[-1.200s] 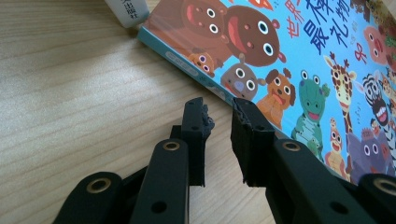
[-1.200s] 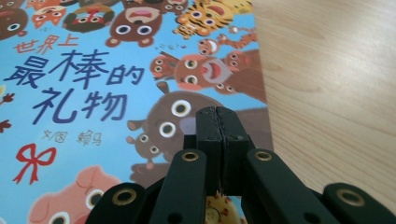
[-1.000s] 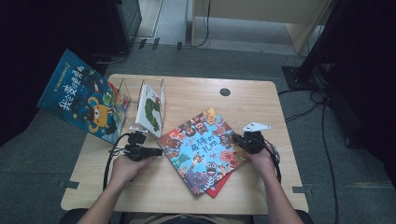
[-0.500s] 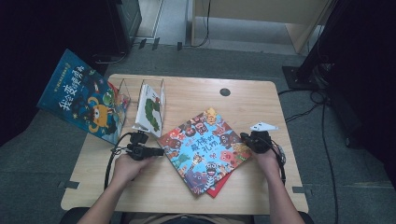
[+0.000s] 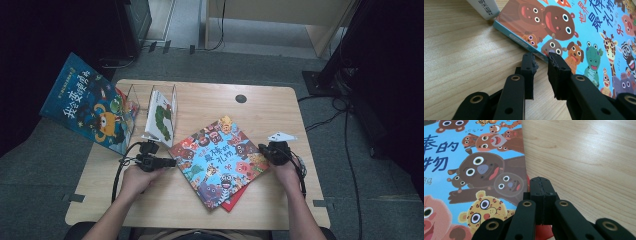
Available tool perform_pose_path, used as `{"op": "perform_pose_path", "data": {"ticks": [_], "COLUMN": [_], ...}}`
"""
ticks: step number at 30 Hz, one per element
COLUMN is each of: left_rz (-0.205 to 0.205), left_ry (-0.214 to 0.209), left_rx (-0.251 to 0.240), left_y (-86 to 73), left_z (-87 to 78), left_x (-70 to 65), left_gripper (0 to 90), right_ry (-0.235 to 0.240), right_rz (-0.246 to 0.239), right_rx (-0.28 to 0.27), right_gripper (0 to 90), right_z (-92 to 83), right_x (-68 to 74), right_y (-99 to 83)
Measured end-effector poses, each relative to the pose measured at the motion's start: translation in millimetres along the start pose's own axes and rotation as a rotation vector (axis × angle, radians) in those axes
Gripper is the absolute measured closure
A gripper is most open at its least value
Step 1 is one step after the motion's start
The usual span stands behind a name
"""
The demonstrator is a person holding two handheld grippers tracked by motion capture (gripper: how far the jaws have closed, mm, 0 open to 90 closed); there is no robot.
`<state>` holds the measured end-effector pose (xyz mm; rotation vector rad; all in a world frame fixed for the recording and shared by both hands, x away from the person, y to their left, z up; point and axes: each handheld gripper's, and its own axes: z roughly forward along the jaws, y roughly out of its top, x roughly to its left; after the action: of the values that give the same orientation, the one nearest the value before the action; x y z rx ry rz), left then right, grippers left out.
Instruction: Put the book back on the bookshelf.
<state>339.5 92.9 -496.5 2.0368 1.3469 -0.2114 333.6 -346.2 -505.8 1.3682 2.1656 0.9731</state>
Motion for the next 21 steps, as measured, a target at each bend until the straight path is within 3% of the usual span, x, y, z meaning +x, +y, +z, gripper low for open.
{"op": "perform_pose_path", "data": {"ticks": [21], "left_rz": [-0.002], "left_ry": [-0.022], "left_rx": [0.008], "left_y": [8.7], "left_z": [7.0], "left_x": [-0.9], "left_gripper": [75.8], "right_ry": [0.008], "right_rz": [0.020], "right_rx": [0.007], "right_gripper": [90.0], "right_z": [-12.0], "right_x": [-2.2], "right_y": [-10.2]}}
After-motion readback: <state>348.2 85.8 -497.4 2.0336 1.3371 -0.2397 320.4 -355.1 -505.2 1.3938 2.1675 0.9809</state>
